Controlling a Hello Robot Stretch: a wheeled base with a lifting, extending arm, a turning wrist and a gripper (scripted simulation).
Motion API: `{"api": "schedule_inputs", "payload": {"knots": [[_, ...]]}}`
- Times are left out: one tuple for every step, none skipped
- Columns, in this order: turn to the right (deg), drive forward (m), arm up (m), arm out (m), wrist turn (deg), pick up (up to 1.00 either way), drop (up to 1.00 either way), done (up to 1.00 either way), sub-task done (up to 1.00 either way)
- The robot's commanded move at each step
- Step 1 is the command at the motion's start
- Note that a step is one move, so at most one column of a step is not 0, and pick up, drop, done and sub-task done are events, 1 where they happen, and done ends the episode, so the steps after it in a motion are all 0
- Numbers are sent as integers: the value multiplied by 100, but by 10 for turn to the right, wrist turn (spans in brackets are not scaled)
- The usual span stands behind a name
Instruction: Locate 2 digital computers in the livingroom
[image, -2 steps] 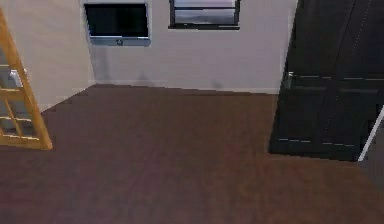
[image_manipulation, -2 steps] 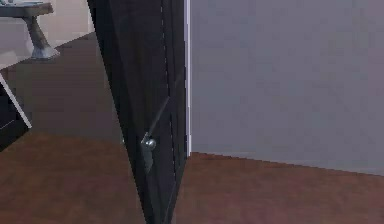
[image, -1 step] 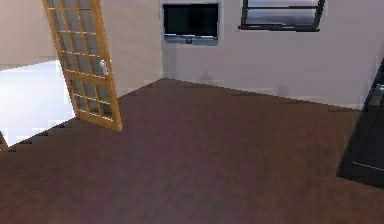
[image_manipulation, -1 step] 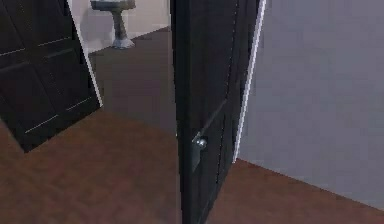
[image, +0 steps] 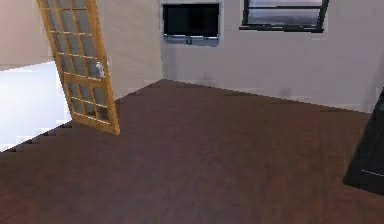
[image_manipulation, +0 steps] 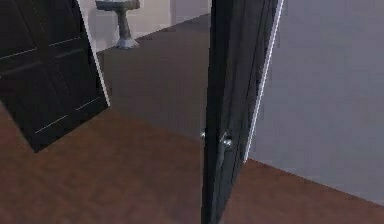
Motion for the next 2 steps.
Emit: {"api": "schedule_inputs", "payload": {"knots": [[-150, 0, 0, 0, 0, 0, 0, 0, 0], [0, 20, 0, 0, 0, 0, 0, 0, 0]]}}
